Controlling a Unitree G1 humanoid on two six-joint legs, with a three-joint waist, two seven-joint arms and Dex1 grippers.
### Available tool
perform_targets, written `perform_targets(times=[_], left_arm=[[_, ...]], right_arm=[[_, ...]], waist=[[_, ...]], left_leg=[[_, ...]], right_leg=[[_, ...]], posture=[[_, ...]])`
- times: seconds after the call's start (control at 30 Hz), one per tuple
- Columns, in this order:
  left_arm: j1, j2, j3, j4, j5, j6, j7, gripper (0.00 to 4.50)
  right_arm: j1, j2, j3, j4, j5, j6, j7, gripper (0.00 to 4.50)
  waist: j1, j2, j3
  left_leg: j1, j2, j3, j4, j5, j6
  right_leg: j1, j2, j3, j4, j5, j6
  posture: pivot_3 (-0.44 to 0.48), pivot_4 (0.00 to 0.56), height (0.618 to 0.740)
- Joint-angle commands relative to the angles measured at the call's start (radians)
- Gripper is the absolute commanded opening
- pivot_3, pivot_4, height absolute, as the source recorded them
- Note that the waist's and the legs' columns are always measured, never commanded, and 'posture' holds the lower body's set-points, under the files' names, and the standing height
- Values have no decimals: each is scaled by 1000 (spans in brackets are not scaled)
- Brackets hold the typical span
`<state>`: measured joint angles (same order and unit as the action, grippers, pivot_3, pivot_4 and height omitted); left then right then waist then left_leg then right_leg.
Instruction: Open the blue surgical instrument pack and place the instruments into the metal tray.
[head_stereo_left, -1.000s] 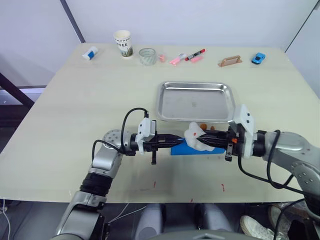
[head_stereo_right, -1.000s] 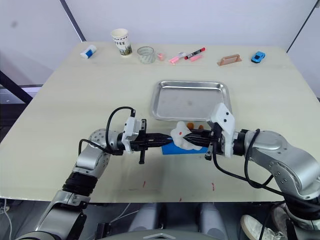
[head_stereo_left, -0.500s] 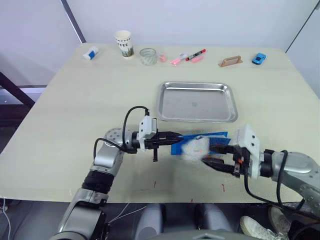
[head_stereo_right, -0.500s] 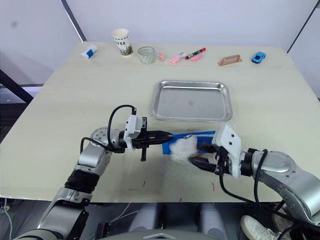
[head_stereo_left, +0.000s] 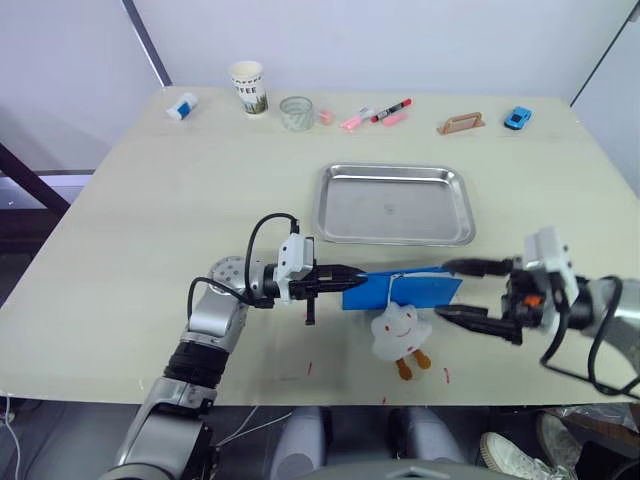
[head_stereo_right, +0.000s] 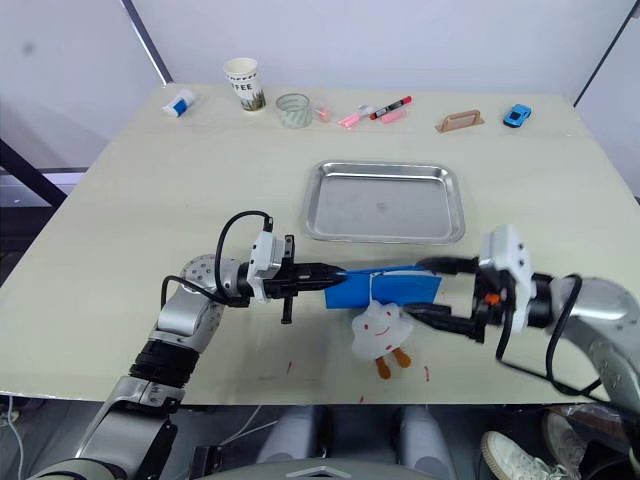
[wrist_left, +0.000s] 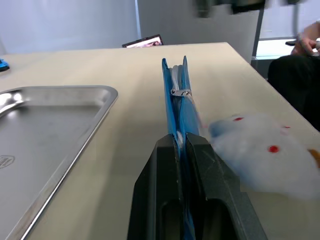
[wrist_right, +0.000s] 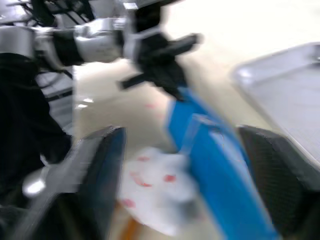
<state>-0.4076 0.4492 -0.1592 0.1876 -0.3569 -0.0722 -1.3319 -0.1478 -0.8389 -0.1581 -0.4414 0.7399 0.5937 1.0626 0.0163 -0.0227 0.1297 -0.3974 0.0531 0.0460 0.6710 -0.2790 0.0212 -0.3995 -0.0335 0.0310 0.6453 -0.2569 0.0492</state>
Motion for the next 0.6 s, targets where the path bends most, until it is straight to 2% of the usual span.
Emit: perform_targets(times=[0.03,0.33,0.6], left_arm=[[5,7,-2,-19,4,-6,-7,0],[4,17,-4,-32,2,-2,-14,0],[5,31,-3,-67,-6,29,-8,0]], right_arm=[[-49,4,49,88,-85,-102,54,4480],[-129,41,155,324,-205,-266,204,4480],[-160,117,184,440,-233,-331,259,4480]], waist=[[-2,0,0],[-2,1,0],[-2,1,0]], left_leg=[[0,0,0,0,0,0],[0,0,1,0,0,0],[0,0,1,0,0,0]], right_leg=[[0,0,0,0,0,0],[0,0,0,0,0,0],[0,0,0,0,0,0]], posture=[[0,150,740],[0,150,740],[0,150,740]])
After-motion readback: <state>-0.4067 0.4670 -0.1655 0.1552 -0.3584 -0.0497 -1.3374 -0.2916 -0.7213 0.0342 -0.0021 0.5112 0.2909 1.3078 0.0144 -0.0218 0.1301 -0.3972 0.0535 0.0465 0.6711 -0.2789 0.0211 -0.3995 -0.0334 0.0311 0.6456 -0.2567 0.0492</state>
